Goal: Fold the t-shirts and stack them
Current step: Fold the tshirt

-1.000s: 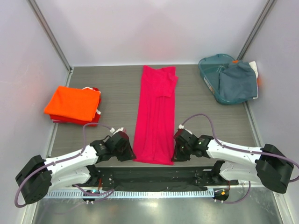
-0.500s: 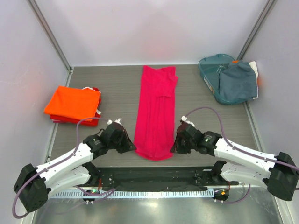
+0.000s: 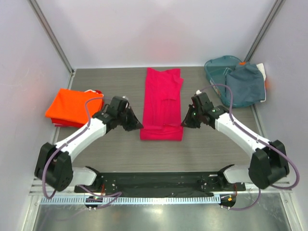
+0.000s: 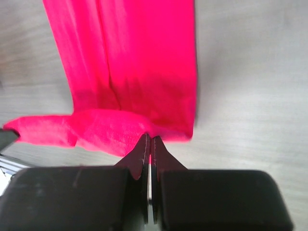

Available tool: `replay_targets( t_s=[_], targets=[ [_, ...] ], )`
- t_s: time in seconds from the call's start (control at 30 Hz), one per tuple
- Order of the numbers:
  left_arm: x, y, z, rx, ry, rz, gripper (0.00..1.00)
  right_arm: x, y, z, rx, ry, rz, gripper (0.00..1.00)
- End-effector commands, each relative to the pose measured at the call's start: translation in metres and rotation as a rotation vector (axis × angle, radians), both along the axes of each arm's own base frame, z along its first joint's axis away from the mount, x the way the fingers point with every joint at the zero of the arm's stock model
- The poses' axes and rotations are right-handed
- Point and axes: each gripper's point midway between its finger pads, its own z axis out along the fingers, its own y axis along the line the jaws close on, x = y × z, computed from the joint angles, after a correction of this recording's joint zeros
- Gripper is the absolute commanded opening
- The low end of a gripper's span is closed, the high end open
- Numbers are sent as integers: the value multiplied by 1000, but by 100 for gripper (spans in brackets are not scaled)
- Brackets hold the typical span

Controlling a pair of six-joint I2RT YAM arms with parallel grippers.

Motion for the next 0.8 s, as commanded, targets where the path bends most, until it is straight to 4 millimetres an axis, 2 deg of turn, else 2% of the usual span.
replay_targets(
  t_s=[0.0,0.03,0.07,0.13,0.17,0.2,0.23,0.27,0.33,0.4,0.47,0.5,0.57,0.6,0.63,0.67,0.77],
  targets=[
    [40,-5,28,-31,-82,-20,0,33,4,22,25,-56,67,1],
    [53,-3,30,-7,-84,3,0,40,5,15,20,-29,68,1],
    [63,1,33,0,-95,21,0,50,8,20,27,-42,78,1],
    [77,2,36,-2,-106,36,0,64,4,18,25,-36,69,1],
    [90,2,38,-2,-108,48,0,71,3,7,14,-6,68,1],
    [96,2,38,-2,-106,53,0,80,6,12,32,-16,75,1],
    [105,4,29,3,-81,60,0,88,3,10,39,-8,65,1],
    [115,2,35,-6,-94,63,0,94,4,1,40,17,65,1],
    [127,2,34,-20,-83,66,0,109,6,6,68,9,73,1],
    [141,1,29,-42,-62,64,0,125,4,3,80,14,60,1],
    [153,2,28,-61,-58,70,0,139,2,8,99,2,54,1],
    [160,1,26,-64,-53,70,0,143,2,2,101,18,53,1],
    [169,2,24,-75,-48,75,0,154,-1,5,121,11,45,1],
    [173,2,16,-74,-28,77,0,158,-3,5,122,11,40,1],
    [179,2,19,-84,-38,78,0,161,-5,-2,124,24,38,1],
    [181,1,18,-89,-36,76,0,166,-5,1,130,15,35,1],
    [190,-5,11,-104,-22,68,0,174,-9,-6,137,28,29,1]
  ],
)
